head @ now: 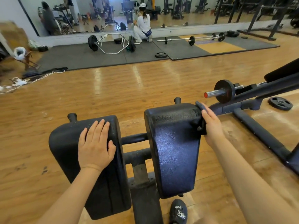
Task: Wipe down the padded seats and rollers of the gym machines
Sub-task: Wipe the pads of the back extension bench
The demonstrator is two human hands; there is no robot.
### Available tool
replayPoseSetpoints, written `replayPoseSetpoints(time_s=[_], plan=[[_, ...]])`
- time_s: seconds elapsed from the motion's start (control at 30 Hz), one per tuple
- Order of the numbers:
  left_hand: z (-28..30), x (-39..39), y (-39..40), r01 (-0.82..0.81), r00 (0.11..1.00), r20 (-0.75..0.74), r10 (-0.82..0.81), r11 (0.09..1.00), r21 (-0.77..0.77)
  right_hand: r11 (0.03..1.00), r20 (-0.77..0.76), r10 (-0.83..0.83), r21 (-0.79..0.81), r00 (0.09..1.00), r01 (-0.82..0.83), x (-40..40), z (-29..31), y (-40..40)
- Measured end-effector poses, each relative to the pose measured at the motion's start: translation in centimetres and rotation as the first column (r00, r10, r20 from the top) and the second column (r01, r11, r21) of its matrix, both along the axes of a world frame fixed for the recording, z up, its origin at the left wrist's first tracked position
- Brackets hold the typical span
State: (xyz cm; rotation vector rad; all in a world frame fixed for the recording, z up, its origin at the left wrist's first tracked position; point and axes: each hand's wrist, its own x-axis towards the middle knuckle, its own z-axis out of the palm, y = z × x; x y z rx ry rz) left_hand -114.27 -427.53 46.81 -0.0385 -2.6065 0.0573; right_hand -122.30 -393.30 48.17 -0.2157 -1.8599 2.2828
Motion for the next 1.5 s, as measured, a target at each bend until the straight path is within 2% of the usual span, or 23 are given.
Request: replayPoseSetpoints(time_s=[0.1, 0.23, 0.3, 0.47, 0.53, 0.6, 0.63, 0.73, 0.8, 0.9, 1.07, 1.17, 1.23, 1.4, 1.47, 1.5], plan=[[-0.1, 0.0, 0.0, -0.001, 1.000, -0.015, 0.001, 1.000, -0.009, 0.999, -0.031, -0.022, -0.049, 0.999, 0.020, 1.3, -2.1, -0.1], [-0.1, 0.0, 0.1, -0.001, 1.000, -0.023, 0.001, 1.000, -0.003, 0.992, -0.006, -0.077, 0.101, 0.997, 0.077, 6.0, -6.8, -0.3], [-0.1, 0.1, 0.1, -0.003, 1.000, -0.028, 0.003, 1.000, -0.001, 0.993, 0.012, -0.051, 0.112, 0.999, 0.050, 8.1, -8.8, -0.4], [-0.2, 0.0, 0.1, -0.007, 1.000, -0.029, 0.007, 1.000, -0.006, 0.988, 0.055, -0.013, -0.152, 0.998, 0.022, 6.7, -8.5, 1.0], [-0.2, 0.0, 0.1, -0.010, 1.000, -0.028, 0.010, 1.000, -0.003, 0.958, 0.015, -0.046, -0.283, 0.999, 0.048, 4.4, -6.1, 1.1], [-0.3, -0.1, 0.1, -0.012, 0.999, -0.030, 0.012, 1.000, -0.002, 0.935, -0.043, -0.072, -0.350, 0.996, 0.052, 1.7, -3.3, 1.2], [-0.3, -0.1, 0.1, -0.011, 0.999, -0.032, 0.011, 1.000, 0.001, 0.943, -0.064, -0.080, -0.327, 0.995, 0.055, 0.4, -2.2, 1.1], [-0.3, -0.2, 0.1, -0.002, 0.999, -0.044, 0.002, 1.000, 0.000, 0.996, -0.085, -0.070, -0.063, 0.994, 0.065, -1.7, -1.3, 0.6], [-0.3, -0.2, 0.0, -0.001, 0.999, -0.049, 0.001, 1.000, -0.001, 0.996, -0.106, -0.072, 0.049, 0.992, 0.078, -1.3, -2.1, 0.1], [-0.4, -0.1, 0.0, -0.001, 0.999, -0.049, 0.000, 1.000, -0.007, 0.981, -0.056, -0.148, 0.122, 0.987, 0.153, 1.2, -3.6, -0.4], [-0.2, 0.1, 0.3, -0.006, 0.999, -0.048, 0.006, 1.000, 0.002, 0.969, 0.048, -0.165, 0.196, 0.985, 0.153, 8.0, -10.1, -1.3], [-0.1, 0.1, 0.3, -0.005, 0.999, -0.039, 0.005, 1.000, 0.009, 0.982, 0.191, -0.157, 0.131, 0.969, 0.133, 11.6, -13.5, -1.1], [-0.1, 0.1, 0.3, -0.012, 1.000, -0.027, 0.013, 1.000, 0.007, 0.987, 0.257, -0.162, 0.068, 0.953, 0.149, 11.9, -13.7, -0.5], [-0.1, 0.1, 0.4, -0.023, 1.000, -0.021, 0.023, 1.000, 0.005, 0.938, 0.206, -0.175, -0.264, 0.963, 0.227, 4.7, -7.5, 2.6], [0.0, 0.0, 0.3, -0.026, 0.999, -0.019, 0.026, 1.000, 0.000, 0.929, 0.155, -0.165, -0.306, 0.974, 0.206, 0.6, -4.4, 2.6], [0.0, 0.0, 0.3, -0.026, 1.000, -0.016, 0.026, 1.000, 0.001, 0.947, 0.120, -0.149, -0.267, 0.982, 0.176, -1.0, -3.3, 2.3]])
